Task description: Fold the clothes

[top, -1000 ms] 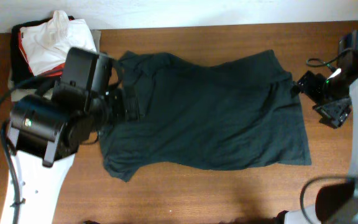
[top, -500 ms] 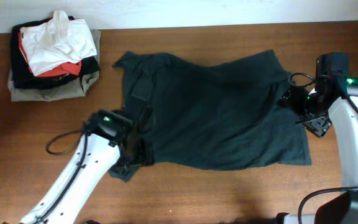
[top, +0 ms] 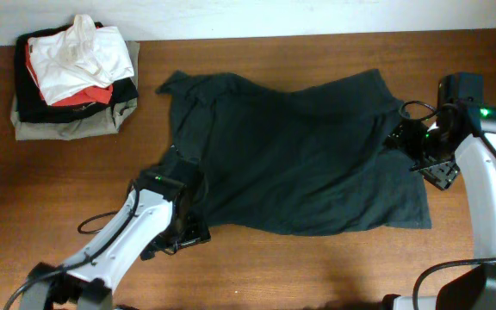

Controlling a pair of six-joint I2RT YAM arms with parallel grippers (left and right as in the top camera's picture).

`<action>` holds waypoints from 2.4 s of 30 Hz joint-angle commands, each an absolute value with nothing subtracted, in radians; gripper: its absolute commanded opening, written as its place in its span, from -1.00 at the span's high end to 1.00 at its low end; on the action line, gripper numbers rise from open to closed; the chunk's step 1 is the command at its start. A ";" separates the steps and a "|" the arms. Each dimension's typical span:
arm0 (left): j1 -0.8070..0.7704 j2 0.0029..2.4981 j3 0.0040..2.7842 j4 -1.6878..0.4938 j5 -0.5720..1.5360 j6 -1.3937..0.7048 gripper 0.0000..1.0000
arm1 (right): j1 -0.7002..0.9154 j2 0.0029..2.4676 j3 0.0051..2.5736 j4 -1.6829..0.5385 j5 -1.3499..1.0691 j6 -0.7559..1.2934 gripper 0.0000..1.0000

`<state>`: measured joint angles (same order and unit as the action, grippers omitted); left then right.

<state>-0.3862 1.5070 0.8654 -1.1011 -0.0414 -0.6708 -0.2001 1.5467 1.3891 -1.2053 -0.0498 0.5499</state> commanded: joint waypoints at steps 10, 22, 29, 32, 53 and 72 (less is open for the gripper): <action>-0.242 1.627 0.858 -1.002 -0.075 -0.625 -0.98 | -0.197 1.546 1.384 -1.210 -0.014 0.558 -0.97; -0.174 1.629 0.818 -0.950 -0.057 -0.589 -0.30 | -0.197 1.546 1.384 -1.207 -0.013 0.558 -0.97; -0.174 1.629 0.786 -0.906 0.009 -0.589 0.31 | -0.197 1.546 1.384 -1.208 -0.010 0.558 -0.97; -0.174 1.629 0.786 -0.908 0.009 -0.589 0.73 | -0.197 1.546 1.384 -1.212 -0.006 0.559 -0.97; -0.174 1.629 0.786 -0.909 0.024 -0.589 0.98 | -0.474 1.546 0.944 -0.997 0.035 0.722 -0.97; -0.174 1.629 0.786 -0.911 0.024 -0.589 0.98 | -0.473 1.547 0.701 -0.725 0.013 0.828 -0.87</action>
